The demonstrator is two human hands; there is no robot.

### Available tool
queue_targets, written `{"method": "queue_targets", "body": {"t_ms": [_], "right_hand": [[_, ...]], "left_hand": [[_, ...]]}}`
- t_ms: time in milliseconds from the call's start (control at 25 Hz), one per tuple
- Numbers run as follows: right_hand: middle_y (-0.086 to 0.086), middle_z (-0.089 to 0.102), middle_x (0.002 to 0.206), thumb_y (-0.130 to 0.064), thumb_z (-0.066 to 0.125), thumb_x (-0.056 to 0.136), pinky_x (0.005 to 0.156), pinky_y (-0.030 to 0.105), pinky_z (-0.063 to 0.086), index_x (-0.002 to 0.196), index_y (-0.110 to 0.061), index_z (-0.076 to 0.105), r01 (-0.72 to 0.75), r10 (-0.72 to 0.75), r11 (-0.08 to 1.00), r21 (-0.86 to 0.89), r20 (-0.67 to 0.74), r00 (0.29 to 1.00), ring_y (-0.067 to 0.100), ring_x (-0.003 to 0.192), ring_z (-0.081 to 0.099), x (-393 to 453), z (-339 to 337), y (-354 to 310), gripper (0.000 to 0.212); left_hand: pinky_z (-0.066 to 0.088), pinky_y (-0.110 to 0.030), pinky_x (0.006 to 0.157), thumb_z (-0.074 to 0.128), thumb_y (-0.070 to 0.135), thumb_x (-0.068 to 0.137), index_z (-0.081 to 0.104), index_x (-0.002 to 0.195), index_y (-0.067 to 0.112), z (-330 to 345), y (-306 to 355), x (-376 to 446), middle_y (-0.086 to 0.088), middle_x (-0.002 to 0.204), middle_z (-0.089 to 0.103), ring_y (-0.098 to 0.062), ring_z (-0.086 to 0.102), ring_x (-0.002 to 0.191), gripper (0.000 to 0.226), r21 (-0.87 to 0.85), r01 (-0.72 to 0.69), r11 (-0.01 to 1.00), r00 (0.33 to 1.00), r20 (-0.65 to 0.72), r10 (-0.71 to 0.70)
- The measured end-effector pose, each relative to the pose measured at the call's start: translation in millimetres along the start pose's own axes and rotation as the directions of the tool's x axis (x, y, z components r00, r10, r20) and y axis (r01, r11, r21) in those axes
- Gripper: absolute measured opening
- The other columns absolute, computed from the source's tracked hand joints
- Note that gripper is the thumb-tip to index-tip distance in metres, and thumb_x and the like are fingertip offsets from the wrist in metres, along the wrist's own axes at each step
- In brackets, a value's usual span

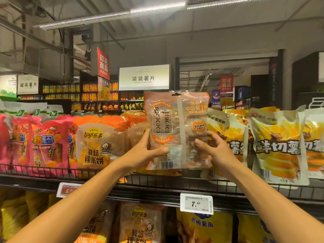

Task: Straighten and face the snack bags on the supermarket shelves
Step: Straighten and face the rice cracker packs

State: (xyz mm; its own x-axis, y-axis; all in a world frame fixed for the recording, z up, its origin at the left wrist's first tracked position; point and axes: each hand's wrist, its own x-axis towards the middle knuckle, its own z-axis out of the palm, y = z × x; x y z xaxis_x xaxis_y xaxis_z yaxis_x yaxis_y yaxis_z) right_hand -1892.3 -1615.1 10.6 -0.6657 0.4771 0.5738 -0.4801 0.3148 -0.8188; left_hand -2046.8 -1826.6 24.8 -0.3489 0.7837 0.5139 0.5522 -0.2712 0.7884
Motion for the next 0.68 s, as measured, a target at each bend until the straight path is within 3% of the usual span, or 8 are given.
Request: {"method": "queue_targets", "body": {"t_ms": [120, 240, 320, 400, 520, 600, 680], "right_hand": [[0.003, 0.075, 0.113, -0.044, 0.085, 0.059, 0.096, 0.047, 0.055, 0.123, -0.03, 0.061, 0.01, -0.012, 0.999, 0.038, 0.034, 0.999, 0.026, 0.111, 0.07, -1.7, 0.3, -1.5, 0.07], [0.003, 0.074, 0.115, -0.035, 0.086, 0.068, 0.095, 0.045, 0.056, 0.124, -0.026, 0.059, 0.059, -0.062, 0.997, 0.058, 0.045, 0.997, 0.026, 0.113, 0.068, -3.7, 3.1, -6.0, 0.063], [0.002, 0.073, 0.118, -0.027, 0.087, 0.073, 0.089, 0.037, 0.058, 0.127, -0.025, 0.058, 0.1, -0.108, 0.991, 0.084, 0.088, 0.99, 0.023, 0.114, 0.067, -7.7, 4.6, -11.7, 0.062], [-0.002, 0.071, 0.121, -0.02, 0.082, 0.072, 0.086, 0.031, 0.058, 0.131, -0.027, 0.056, 0.139, -0.147, 0.989, 0.055, 0.168, 0.975, 0.019, 0.115, 0.066, -14.8, 9.1, -18.9, 0.065], [-0.018, 0.066, 0.123, -0.021, 0.081, 0.072, 0.096, 0.033, 0.056, 0.132, -0.04, 0.053, 0.236, -0.206, 0.965, -0.112, 0.228, 0.951, 0.006, 0.118, 0.062, -27.0, 25.4, -28.7, 0.069], [-0.024, 0.063, 0.123, -0.02, 0.081, 0.075, 0.097, 0.029, 0.053, 0.132, -0.042, 0.052, 0.313, -0.27, 0.933, -0.177, 0.233, 0.934, 0.0, 0.118, 0.059, -35.0, 37.4, -33.0, 0.068], [-0.019, 0.062, 0.125, -0.018, 0.082, 0.077, 0.093, 0.018, 0.051, 0.136, -0.039, 0.051, 0.375, -0.319, 0.9, -0.221, 0.251, 0.914, 0.0, 0.118, 0.058, -41.9, 45.9, -34.5, 0.07]], "left_hand": [[0.054, -0.019, 0.086, 0.074, 0.022, 0.082, 0.027, 0.146, 0.034, -0.6, -1.7, 3.2, 0.009, 0.135, 0.057, -0.003, 0.063, 0.114, 0.08, -0.016, -0.029, 0.999, 0.999, -0.029, 0.028], [0.057, -0.02, 0.081, 0.077, 0.028, 0.079, 0.038, 0.135, 0.043, -4.4, -5.9, 5.4, 0.014, 0.125, 0.066, -0.004, 0.065, 0.111, 0.071, -0.058, -0.03, 0.998, 0.998, -0.059, 0.027], [0.056, -0.019, 0.075, 0.078, 0.034, 0.079, 0.043, 0.13, 0.045, -6.8, -10.2, 7.7, 0.015, 0.118, 0.069, -0.005, 0.066, 0.108, 0.062, -0.084, -0.034, 0.996, 0.992, -0.124, 0.024], [0.055, -0.022, 0.079, 0.072, 0.036, 0.082, 0.047, 0.13, 0.04, -8.5, -16.8, 11.2, 0.012, 0.117, 0.069, -0.009, 0.065, 0.111, 0.054, -0.082, -0.037, 0.996, 0.976, -0.219, 0.019], [0.053, -0.031, 0.086, 0.06, 0.024, 0.093, 0.051, 0.122, 0.038, -8.9, -28.4, 17.0, 0.007, 0.116, 0.068, -0.014, 0.062, 0.116, 0.033, -0.091, -0.033, 0.995, 0.968, -0.251, 0.009], [0.054, -0.038, 0.094, 0.056, 0.018, 0.094, 0.051, 0.121, 0.034, -8.2, -33.1, 19.5, 0.004, 0.121, 0.066, -0.017, 0.063, 0.116, 0.032, -0.243, -0.017, 0.97, 0.98, -0.197, -0.033], [0.052, -0.04, 0.098, 0.05, 0.008, 0.096, 0.049, 0.125, 0.03, -8.8, -35.2, 19.8, 0.0, 0.134, 0.059, -0.02, 0.059, 0.123, 0.036, -0.411, 0.01, 0.911, 0.99, -0.122, -0.066]]}}
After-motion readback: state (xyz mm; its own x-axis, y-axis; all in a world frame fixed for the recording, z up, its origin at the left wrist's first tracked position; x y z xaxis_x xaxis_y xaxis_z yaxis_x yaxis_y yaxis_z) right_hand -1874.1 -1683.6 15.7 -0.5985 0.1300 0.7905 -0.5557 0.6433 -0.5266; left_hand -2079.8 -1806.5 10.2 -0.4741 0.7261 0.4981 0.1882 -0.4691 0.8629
